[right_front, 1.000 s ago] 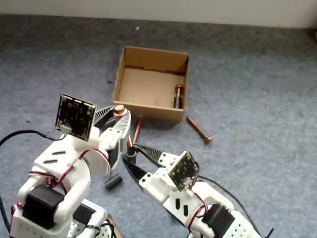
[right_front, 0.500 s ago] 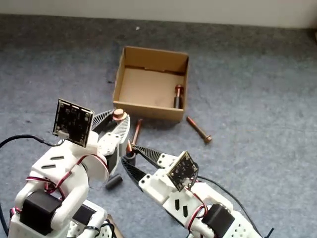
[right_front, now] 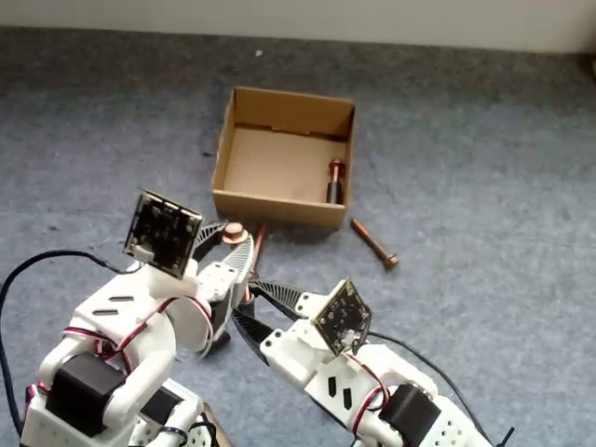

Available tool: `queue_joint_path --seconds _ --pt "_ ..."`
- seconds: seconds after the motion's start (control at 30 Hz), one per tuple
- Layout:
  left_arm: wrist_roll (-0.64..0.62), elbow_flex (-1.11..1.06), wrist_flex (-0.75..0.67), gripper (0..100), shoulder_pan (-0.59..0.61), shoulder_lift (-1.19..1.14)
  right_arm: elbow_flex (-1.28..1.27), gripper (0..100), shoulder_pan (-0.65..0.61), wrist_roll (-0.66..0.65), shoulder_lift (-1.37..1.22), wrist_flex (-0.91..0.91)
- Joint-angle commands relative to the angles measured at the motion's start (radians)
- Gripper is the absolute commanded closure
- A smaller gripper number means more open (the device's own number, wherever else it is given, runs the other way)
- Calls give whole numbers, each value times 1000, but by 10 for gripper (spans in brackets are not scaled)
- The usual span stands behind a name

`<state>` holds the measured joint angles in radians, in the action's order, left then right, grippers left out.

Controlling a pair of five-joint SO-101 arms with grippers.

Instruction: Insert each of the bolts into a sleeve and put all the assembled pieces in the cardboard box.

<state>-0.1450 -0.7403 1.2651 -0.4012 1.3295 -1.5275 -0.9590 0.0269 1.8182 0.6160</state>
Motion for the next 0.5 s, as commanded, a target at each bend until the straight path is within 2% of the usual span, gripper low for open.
queue_joint_path --seconds 0.0,0.13,0.27,0.47 --pt "78 -2 14 995 -25 8 70 994 1 14 15 1" --pt "137 -13 20 995 -27 8 67 994 1 14 15 2" --pt "137 -62 20 995 -28 42 64 994 2 14 15 2" --pt "137 -165 18 989 -108 305 62 994 2 14 15 2"
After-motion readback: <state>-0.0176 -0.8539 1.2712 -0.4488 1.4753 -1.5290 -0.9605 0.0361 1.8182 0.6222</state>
